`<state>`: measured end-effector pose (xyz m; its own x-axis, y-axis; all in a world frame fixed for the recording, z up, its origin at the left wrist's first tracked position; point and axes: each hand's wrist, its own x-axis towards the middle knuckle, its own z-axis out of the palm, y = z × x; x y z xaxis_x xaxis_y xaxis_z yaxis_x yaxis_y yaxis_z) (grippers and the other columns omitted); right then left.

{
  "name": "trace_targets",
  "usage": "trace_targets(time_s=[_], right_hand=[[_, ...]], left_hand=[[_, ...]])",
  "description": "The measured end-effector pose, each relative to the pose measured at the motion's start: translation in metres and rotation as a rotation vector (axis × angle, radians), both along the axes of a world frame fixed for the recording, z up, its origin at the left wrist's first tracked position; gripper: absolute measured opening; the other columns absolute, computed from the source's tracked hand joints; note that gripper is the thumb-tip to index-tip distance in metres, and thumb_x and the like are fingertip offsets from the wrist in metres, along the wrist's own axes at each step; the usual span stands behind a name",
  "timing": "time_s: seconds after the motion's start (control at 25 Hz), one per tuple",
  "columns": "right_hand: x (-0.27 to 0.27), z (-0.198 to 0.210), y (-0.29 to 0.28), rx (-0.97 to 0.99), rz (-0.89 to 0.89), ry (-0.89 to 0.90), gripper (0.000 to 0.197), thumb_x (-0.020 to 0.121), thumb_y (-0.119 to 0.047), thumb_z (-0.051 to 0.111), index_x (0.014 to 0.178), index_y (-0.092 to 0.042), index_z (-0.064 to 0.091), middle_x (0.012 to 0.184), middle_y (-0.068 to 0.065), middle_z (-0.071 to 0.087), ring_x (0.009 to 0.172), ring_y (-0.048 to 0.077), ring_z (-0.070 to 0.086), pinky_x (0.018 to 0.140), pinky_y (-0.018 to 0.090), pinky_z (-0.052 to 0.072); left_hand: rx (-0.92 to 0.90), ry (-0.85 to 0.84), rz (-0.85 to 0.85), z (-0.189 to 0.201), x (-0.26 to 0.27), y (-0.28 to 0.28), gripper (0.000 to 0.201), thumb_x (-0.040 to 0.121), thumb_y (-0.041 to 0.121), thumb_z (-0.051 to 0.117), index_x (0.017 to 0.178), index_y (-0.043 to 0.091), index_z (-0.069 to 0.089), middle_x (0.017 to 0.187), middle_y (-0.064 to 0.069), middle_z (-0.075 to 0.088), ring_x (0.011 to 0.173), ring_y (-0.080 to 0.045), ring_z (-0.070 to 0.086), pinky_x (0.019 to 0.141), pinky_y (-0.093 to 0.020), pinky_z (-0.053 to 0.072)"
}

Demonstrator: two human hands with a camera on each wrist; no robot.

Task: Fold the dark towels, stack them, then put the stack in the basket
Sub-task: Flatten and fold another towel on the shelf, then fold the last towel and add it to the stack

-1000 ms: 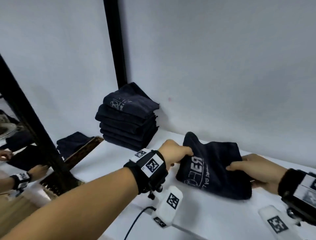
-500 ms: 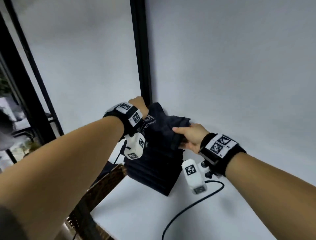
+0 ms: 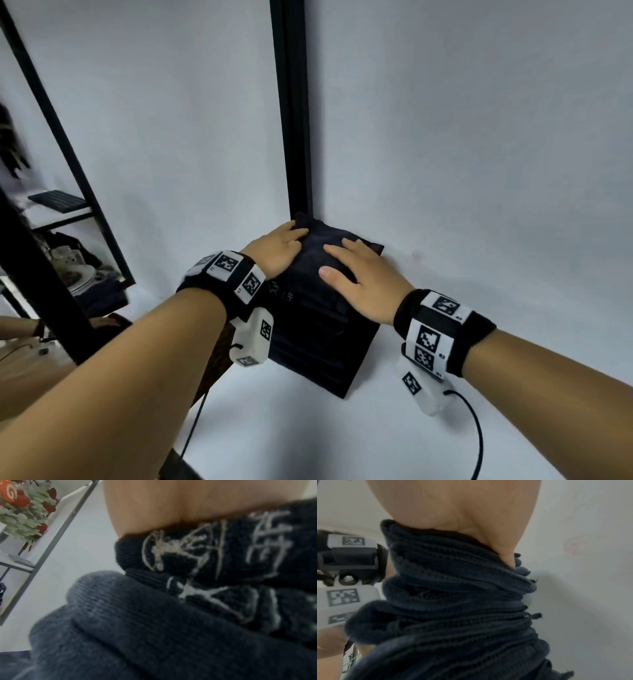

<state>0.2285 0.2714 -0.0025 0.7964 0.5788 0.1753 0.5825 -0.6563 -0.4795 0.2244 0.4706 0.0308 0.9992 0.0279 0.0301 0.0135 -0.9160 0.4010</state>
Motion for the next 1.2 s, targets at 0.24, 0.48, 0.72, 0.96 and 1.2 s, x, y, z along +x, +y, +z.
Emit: trace_targets(time_s=[0.24, 0.48, 0.72, 0.96, 1.2], right_hand=[[0.0, -0.004, 0.004, -0.093, 0.03, -0.015, 0.064, 0.095, -0.062, 0.029, 0.152, -0.036, 0.02, 0.163, -0.001, 0.006, 0.15, 0.018, -0.005, 0.122, 0.042, 0.004], [-0.04, 0.038, -0.063, 0.085, -0.035, 0.069, 0.061, 0.098, -0.055, 0.032, 0.153, -0.029, 0.021, 0.159, -0.008, 0.021, 0.145, 0.011, 0.022, 0.108, 0.014, 0.024], [-0.14, 0.041, -0.248, -0.159, -0.353, 0.053, 0.052, 0.091, -0.058, 0.046, 0.139, -0.037, 0.046, 0.148, -0.017, 0.039, 0.138, 0.002, 0.031, 0.104, 0.015, 0.022], [-0.265, 0.01, -0.462, -0.201, -0.854, 0.123, 0.044, 0.087, -0.053, 0.058, 0.126, -0.031, 0.059, 0.126, -0.016, 0.06, 0.118, 0.006, 0.053, 0.1, 0.021, 0.039], [-0.317, -0.042, -0.617, -0.206, -1.134, 0.15, 0.035, 0.092, -0.037, 0.058, 0.119, -0.015, 0.063, 0.124, -0.001, 0.06, 0.118, 0.021, 0.054, 0.097, 0.03, 0.042]], left_hand=[[0.016, 0.078, 0.093, -0.003, -0.003, -0.008, 0.05, 0.103, 0.023, 0.024, 0.152, 0.016, 0.022, 0.159, -0.004, 0.023, 0.144, -0.021, 0.025, 0.113, -0.026, 0.018], [0.239, -0.004, 0.112, 0.031, -0.011, -0.021, 0.048, 0.094, 0.039, 0.029, 0.133, 0.019, 0.05, 0.142, -0.01, 0.046, 0.128, -0.03, 0.044, 0.11, -0.044, 0.031], [0.009, -0.439, -0.397, 0.04, -0.082, -0.199, 0.048, 0.094, 0.046, 0.047, 0.134, 0.021, 0.054, 0.138, 0.002, 0.056, 0.123, -0.021, 0.054, 0.108, -0.036, 0.037], [0.054, -0.191, -0.934, -0.026, -0.147, -0.451, 0.044, 0.095, 0.05, 0.045, 0.135, 0.032, 0.049, 0.137, 0.014, 0.052, 0.126, -0.011, 0.045, 0.104, -0.026, 0.037], [0.235, 0.087, -1.149, -0.097, -0.195, -0.616, 0.057, 0.096, 0.047, 0.046, 0.146, 0.023, 0.036, 0.151, 0.005, 0.037, 0.136, -0.014, 0.036, 0.109, -0.024, 0.028]])
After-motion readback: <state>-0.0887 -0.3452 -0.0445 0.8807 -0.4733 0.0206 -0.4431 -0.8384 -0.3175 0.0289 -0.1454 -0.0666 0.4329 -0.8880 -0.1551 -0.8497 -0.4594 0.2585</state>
